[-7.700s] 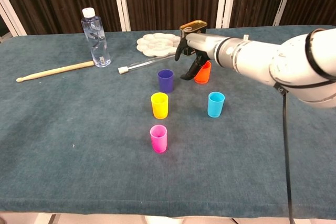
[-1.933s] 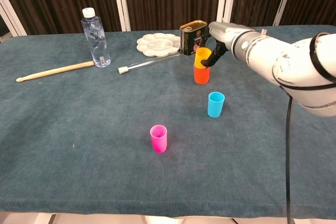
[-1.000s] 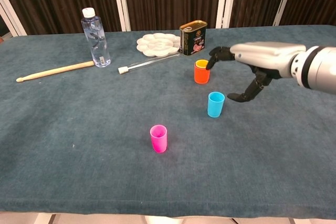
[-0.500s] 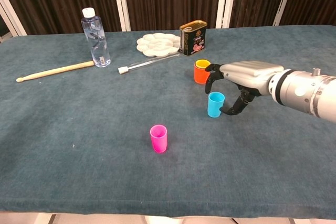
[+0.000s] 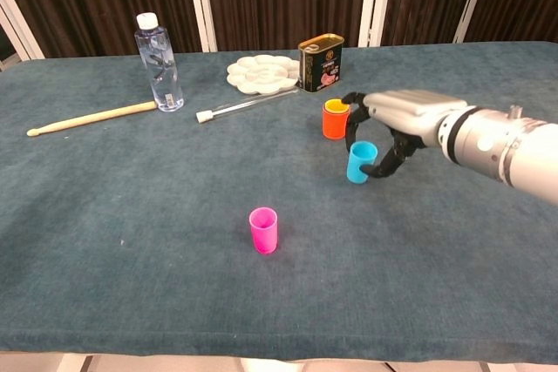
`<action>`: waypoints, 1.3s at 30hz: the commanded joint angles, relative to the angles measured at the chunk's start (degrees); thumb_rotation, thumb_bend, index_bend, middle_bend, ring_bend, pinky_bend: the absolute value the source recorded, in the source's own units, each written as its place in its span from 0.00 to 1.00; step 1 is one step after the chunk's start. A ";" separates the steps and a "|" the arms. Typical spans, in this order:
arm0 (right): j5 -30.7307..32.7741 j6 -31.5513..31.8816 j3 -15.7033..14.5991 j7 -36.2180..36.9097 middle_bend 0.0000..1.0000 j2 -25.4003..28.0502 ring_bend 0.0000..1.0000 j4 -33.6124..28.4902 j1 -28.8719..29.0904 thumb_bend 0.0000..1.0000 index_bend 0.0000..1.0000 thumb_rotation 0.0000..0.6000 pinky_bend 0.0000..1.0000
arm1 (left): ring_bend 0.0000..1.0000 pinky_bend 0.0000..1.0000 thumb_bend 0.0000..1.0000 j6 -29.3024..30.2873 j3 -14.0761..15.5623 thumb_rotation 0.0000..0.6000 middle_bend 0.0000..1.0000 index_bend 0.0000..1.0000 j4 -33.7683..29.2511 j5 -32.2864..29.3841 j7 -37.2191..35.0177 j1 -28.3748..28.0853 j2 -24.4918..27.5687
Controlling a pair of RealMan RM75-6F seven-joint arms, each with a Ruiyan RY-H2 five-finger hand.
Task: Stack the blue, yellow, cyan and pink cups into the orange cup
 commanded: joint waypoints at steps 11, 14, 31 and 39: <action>4.60 3.85 13.45 -1.24 0.06 -7.51 0.00 14.84 7.19 0.47 0.62 1.00 0.00 | 0.00 0.08 0.42 -1.56 -0.08 1.00 0.00 0.00 -0.07 -0.60 1.05 -0.52 -0.46; 6.96 1.84 14.98 -1.18 0.06 -9.54 0.00 18.72 8.88 0.47 0.62 1.00 0.00 | 0.00 0.08 0.42 -1.83 -0.08 1.00 0.00 0.00 -0.07 -0.75 1.14 -0.61 -0.49; 8.71 -2.07 14.58 -0.33 0.06 -14.23 0.00 25.80 10.66 0.47 0.59 1.00 0.00 | 0.00 0.08 0.42 -1.14 -0.13 1.00 0.00 0.00 -0.04 -0.72 0.60 -0.38 -0.18; 8.36 -2.13 13.98 0.05 0.00 -10.47 0.00 18.38 8.61 0.47 0.18 1.00 0.00 | 0.00 0.08 0.42 -0.66 -0.16 1.00 0.00 0.00 0.02 -0.59 0.21 -0.25 -0.03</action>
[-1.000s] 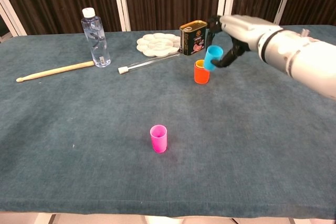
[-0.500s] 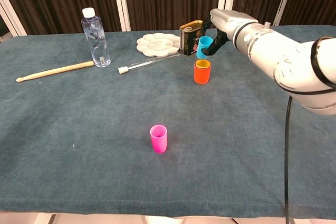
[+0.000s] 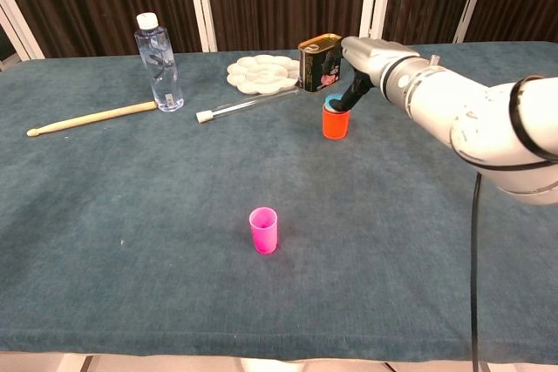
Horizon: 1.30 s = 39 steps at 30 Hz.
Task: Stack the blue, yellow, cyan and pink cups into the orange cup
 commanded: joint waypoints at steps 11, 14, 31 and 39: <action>-10.61 -1.21 -10.13 4.12 0.00 17.64 0.00 -38.32 -8.25 0.47 0.26 1.00 0.00 | 0.00 0.08 0.42 -0.20 0.08 1.00 0.00 0.00 -0.02 0.42 0.41 -0.19 -0.32; -10.41 -3.12 -12.35 4.25 0.00 19.85 0.00 -43.53 -8.35 0.47 0.26 1.00 0.00 | 0.00 0.08 0.42 -0.30 0.11 1.00 0.00 0.00 0.02 0.46 0.48 -0.25 -0.37; -7.67 -3.09 -17.02 3.85 0.00 11.73 0.00 -35.14 -6.58 0.47 0.35 1.00 0.00 | 0.00 0.08 0.42 0.59 0.25 1.00 0.00 0.00 0.02 0.81 -0.10 0.09 0.06; -6.88 -5.18 -15.85 7.17 0.00 9.41 0.00 -32.23 -6.00 0.47 0.41 1.00 0.00 | 0.00 0.08 0.42 0.93 -0.04 1.00 0.00 0.00 0.08 0.37 -0.62 0.23 0.34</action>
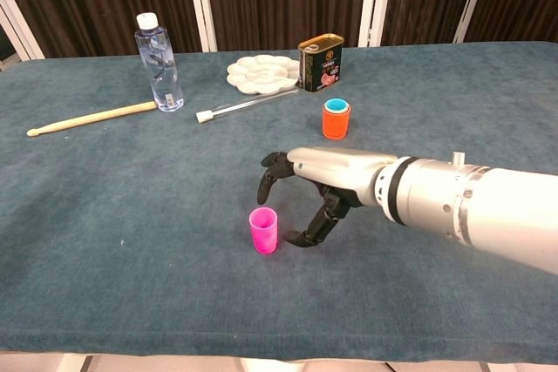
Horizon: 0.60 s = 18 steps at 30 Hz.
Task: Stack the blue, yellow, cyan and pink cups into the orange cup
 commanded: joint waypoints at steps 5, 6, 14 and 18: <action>0.36 -0.98 0.53 1.27 0.00 -1.49 0.00 1.89 0.74 0.47 0.45 1.00 0.00 | 0.00 0.08 0.42 0.23 0.01 1.00 0.00 0.00 0.03 0.06 -0.34 0.11 0.15; 0.27 -0.85 0.53 1.32 0.00 -1.73 0.00 2.18 0.76 0.47 0.46 1.00 0.00 | 0.00 0.08 0.42 0.25 0.01 1.00 0.00 0.00 0.03 0.04 -0.38 0.12 0.18; 0.00 0.09 0.59 1.28 0.01 -3.27 0.00 3.91 0.88 0.47 0.51 1.00 0.00 | 0.00 0.08 0.42 0.21 -0.03 1.00 0.00 0.00 -0.06 -0.24 -0.57 0.24 0.44; 0.54 0.25 0.70 1.06 0.03 -3.44 0.00 4.06 0.95 0.47 0.54 1.00 0.01 | 0.00 0.08 0.42 0.37 -0.01 1.00 0.00 0.00 -0.09 -0.16 -0.58 0.33 0.46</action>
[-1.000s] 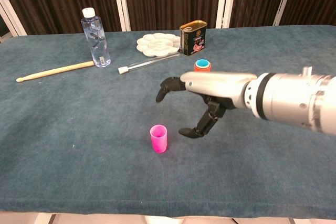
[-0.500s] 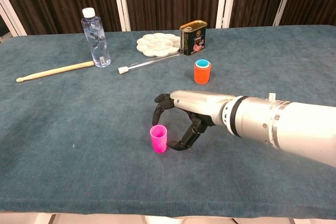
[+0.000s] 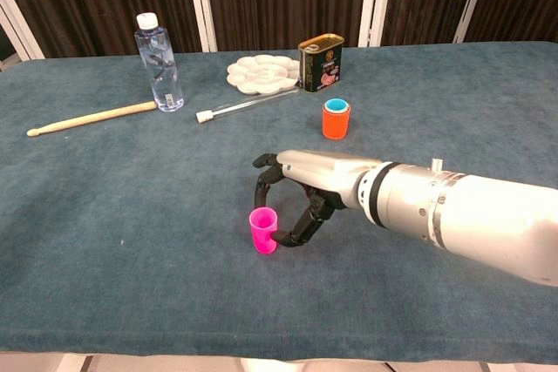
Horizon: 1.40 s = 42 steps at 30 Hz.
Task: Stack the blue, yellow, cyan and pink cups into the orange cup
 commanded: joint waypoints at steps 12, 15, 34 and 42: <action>0.62 -0.38 0.02 0.15 0.03 -0.89 0.00 0.22 0.29 0.47 0.54 1.00 0.01 | 0.00 0.08 0.42 0.71 -0.08 1.00 0.00 0.00 0.03 0.16 -0.52 0.30 0.22; 0.68 -0.36 0.00 0.16 0.03 -1.01 0.00 0.16 0.31 0.47 0.55 1.00 0.02 | 0.00 0.08 0.42 0.92 -0.08 1.00 0.00 0.00 0.08 0.24 -0.72 0.38 0.28; -2.50 1.76 1.20 3.91 0.09 -1.65 0.00 0.56 -1.50 0.47 0.67 1.00 0.07 | 0.00 0.08 0.42 1.18 -0.16 1.00 0.00 0.00 0.14 0.35 -0.84 0.55 0.30; -8.46 10.52 8.42 10.34 0.10 -1.62 0.00 5.40 -3.70 0.47 0.67 1.00 0.07 | 0.00 0.08 0.42 0.79 -0.10 1.00 0.00 0.00 0.07 0.27 -0.60 0.50 0.31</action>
